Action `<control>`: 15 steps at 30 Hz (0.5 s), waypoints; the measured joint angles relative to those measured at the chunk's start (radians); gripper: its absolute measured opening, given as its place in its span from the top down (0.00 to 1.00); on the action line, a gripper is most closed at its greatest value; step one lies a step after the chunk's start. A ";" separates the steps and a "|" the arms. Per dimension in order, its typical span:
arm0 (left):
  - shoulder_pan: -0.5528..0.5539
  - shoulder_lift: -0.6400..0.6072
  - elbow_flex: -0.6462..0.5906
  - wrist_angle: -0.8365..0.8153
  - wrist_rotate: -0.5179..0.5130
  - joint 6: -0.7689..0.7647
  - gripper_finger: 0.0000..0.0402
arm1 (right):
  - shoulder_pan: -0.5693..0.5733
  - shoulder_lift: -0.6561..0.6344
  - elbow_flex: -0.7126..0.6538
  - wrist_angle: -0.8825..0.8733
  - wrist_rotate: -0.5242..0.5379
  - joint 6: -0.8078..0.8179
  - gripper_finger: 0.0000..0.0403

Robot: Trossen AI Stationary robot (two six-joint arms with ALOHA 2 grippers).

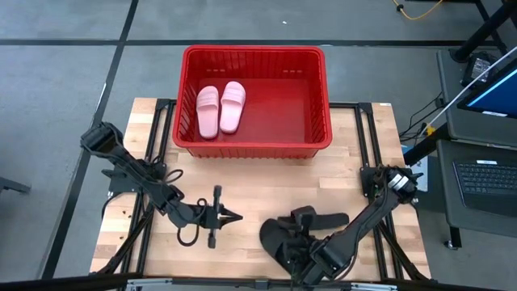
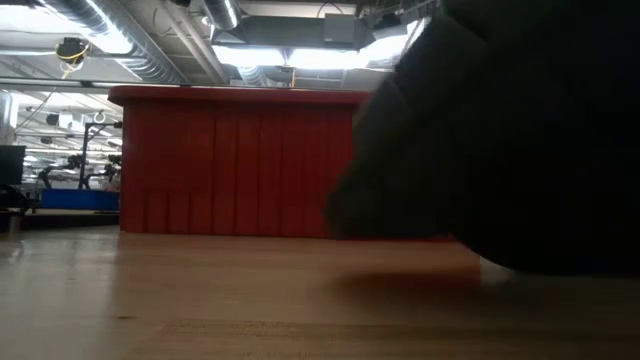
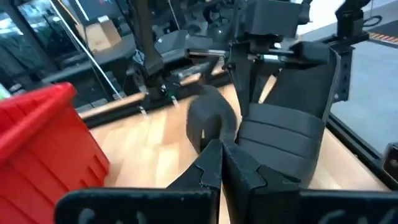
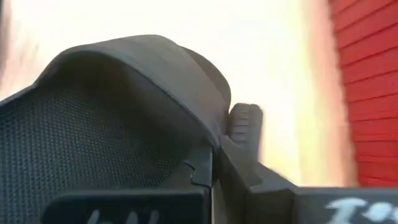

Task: Pick and place slides into bin
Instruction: Put the bottom black slides into the red bin

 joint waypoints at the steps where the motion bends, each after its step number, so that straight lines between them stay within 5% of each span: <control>1: 0.000 -0.004 0.005 0.000 -0.011 0.013 0.99 | -0.003 0.000 0.017 -0.024 0.009 -0.001 0.97; 15: 0.001 -0.208 0.033 -0.094 -0.128 0.274 0.99 | -0.075 0.000 0.322 -0.420 0.180 -0.030 0.97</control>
